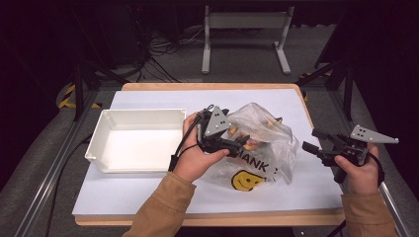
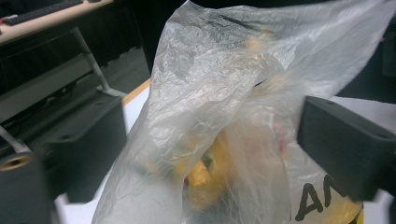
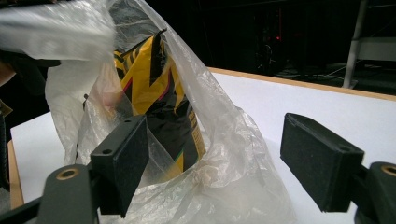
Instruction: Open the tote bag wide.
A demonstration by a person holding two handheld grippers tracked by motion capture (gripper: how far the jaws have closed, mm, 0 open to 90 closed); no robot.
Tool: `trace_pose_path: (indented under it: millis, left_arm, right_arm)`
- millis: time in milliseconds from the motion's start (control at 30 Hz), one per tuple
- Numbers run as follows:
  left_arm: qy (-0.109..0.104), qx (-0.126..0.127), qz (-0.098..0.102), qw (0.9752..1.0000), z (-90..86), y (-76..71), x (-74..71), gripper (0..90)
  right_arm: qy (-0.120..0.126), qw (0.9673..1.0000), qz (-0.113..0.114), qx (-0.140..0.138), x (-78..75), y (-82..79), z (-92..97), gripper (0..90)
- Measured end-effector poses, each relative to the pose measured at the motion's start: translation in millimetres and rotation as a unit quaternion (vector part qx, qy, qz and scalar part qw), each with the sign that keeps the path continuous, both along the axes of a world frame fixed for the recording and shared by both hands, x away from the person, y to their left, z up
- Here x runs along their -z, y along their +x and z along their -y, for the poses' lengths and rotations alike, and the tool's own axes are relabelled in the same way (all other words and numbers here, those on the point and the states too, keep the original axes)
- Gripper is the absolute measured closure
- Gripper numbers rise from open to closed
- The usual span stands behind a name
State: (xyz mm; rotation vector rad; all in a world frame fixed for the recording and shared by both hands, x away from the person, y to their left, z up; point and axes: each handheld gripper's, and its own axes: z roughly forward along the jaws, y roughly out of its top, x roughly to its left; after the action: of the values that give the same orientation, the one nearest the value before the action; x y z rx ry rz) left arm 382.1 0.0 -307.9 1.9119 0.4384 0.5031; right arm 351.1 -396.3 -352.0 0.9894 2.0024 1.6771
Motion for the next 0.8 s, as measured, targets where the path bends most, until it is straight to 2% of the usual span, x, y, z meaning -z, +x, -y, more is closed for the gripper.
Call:
trace_pose_path:
  millis: [167, 267, 300, 333, 367, 433, 500, 667, 800]
  left_arm:
    - [-0.001, 0.012, -0.018, 0.9998, -6.6, 4.3, 1.6, 35.7]
    - [0.001, 0.012, -0.023, 0.9997, -9.8, 4.9, 2.3, 54.5]
    - [0.002, 0.011, -0.023, 0.9997, -12.4, 5.2, 2.4, 54.5]
    - [0.002, 0.011, -0.024, 0.9996, -13.9, 5.2, 2.2, 63.3]
    - [0.005, 0.01, -0.022, 0.9997, -16.6, 5.5, 1.3, 68.6]
    - [-0.002, 0.011, -0.029, 0.9995, -19.5, 4.7, 0.5, 77.4]
    - [-0.004, 0.006, -0.028, 0.9996, -21.8, 3.9, -0.6, 81.7]
    - [-0.022, -0.007, -0.032, 0.9992, -34.6, 1.4, -3.7, 84.4]
    - [-0.029, -0.017, -0.033, 0.9989, -43.6, 2.6, -4.5, 84.9]
  right_arm:
    - [0.0, 1.0, 0.002, -0.003, -0.8, -0.8, -1.2, 24.9]
    - [0.002, 1.0, 0.004, -0.005, -1.5, -1.2, -1.7, 25.1]
    - [0.003, 1.0, 0.004, -0.006, -1.7, -1.3, -1.9, 25.2]
    - [0.004, 1.0, 0.004, -0.007, -1.7, -1.3, -2.2, 25.3]
    - [0.004, 1.0, 0.003, -0.007, -1.6, -1.3, -2.3, 25.3]
    - [0.003, 1.0, 0.002, -0.008, -1.2, -1.1, -2.9, 25.3]
    - [0.003, 1.0, 0.001, -0.008, -0.9, -1.0, -3.1, 25.4]
    - [0.005, 0.9999, 0.001, -0.009, -0.6, -0.9, -3.4, 25.4]
    - [0.004, 0.9999, 0.001, -0.011, -0.5, -1.2, -5.0, 25.4]
